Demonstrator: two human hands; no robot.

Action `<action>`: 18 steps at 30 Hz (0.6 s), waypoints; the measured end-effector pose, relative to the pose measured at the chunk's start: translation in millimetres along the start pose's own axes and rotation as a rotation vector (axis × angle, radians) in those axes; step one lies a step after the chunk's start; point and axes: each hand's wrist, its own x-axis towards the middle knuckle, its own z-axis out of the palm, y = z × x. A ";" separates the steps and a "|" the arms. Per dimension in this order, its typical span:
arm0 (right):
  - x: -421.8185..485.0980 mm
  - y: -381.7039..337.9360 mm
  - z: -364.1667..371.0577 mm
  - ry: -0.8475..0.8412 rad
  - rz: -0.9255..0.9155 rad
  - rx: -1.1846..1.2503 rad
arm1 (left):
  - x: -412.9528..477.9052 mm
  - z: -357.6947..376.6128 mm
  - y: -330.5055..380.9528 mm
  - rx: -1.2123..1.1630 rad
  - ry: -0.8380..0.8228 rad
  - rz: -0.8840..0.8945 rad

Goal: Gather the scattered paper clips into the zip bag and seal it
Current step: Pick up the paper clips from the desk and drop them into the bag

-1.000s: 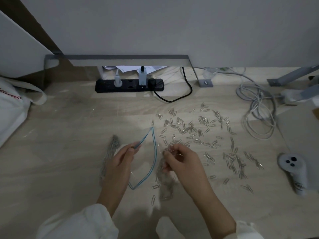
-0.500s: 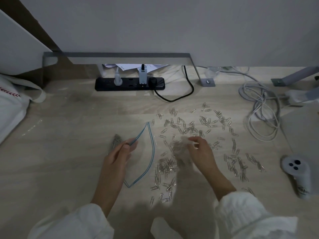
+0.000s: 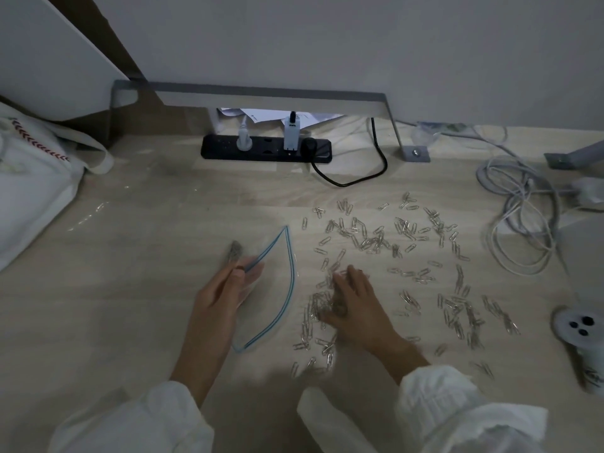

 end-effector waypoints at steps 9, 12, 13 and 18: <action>-32.4 -1.7 43.4 0.201 -0.171 -0.073 | -5.1 -0.1 -3.4 0.017 -0.007 -0.003; -33.8 -4.3 48.4 0.334 -0.175 -0.105 | -5.0 -2.9 -5.9 0.022 -0.011 -0.006; -33.1 -4.8 47.5 0.355 -0.198 -0.128 | -4.9 -3.0 -6.5 0.018 -0.012 -0.006; -26.1 -1.5 43.3 0.347 -0.301 -0.282 | -4.0 -4.2 -11.3 0.007 -0.017 -0.006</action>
